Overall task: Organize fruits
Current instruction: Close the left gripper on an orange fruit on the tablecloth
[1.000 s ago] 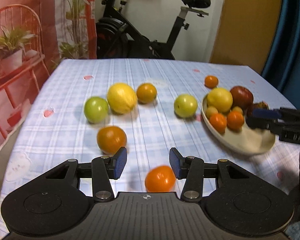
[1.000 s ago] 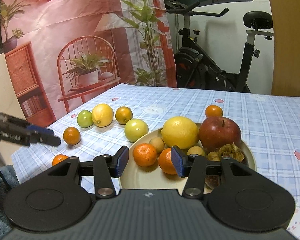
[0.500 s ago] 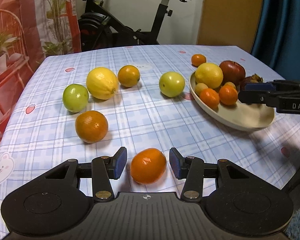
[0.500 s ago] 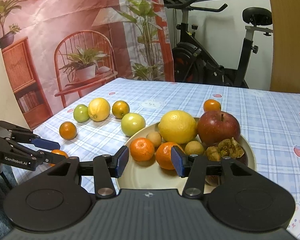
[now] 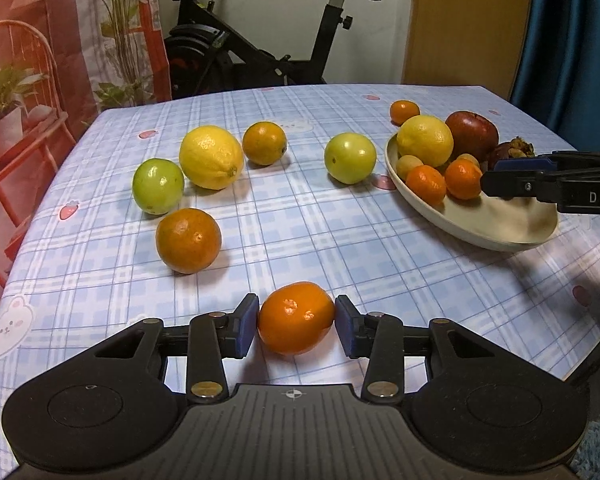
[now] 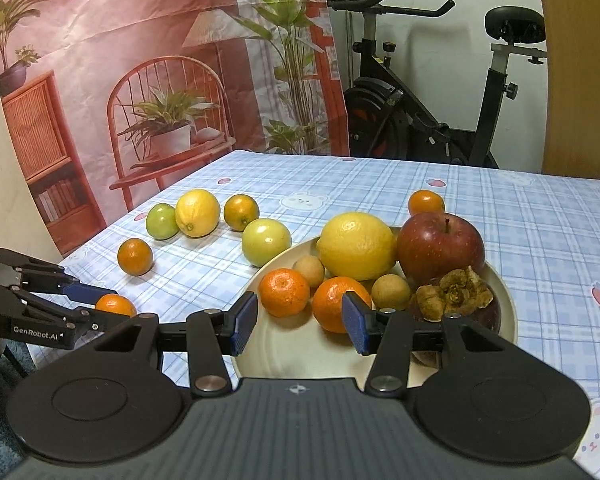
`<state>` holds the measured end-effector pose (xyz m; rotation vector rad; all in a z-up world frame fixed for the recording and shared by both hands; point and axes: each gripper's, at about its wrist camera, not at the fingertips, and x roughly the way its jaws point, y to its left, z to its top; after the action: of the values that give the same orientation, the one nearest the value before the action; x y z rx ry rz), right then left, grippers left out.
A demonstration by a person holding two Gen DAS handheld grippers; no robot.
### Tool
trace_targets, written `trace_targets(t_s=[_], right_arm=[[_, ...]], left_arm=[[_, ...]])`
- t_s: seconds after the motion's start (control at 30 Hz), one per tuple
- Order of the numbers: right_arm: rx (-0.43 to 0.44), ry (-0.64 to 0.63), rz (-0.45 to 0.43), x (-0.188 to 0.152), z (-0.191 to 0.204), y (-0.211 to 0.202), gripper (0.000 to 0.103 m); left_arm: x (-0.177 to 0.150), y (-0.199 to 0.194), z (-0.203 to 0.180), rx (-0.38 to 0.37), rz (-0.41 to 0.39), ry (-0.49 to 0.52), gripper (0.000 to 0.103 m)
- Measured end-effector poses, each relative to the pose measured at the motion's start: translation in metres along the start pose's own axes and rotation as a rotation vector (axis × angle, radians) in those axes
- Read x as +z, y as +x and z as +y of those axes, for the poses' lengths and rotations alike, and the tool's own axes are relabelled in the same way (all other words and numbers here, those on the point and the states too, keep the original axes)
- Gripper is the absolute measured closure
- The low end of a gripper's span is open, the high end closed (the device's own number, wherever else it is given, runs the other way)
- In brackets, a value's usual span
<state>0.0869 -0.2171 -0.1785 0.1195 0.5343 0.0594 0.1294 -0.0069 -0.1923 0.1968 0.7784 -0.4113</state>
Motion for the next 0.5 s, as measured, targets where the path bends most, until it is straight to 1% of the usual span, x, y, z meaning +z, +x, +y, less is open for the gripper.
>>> trace_targets(t_s=[0.17,0.33,0.5], right_arm=[[0.000,0.001,0.000,0.0000,0.0002,-0.0001,0.053],[0.000,-0.002,0.003,0.0004,0.0004,-0.0002,0.053],[-0.003,0.002,0.004,-0.0001,0.0005,-0.0012,0.053]], left_arm=[[-0.0042,-0.0061,0.0007,0.011,-0.020,-0.022,0.060],[-0.0058,-0.0062,-0.0029,0.028,-0.032,-0.008,0.060],[-0.0073,-0.0064,-0.0014,0.029,-0.039,-0.016,0.060]])
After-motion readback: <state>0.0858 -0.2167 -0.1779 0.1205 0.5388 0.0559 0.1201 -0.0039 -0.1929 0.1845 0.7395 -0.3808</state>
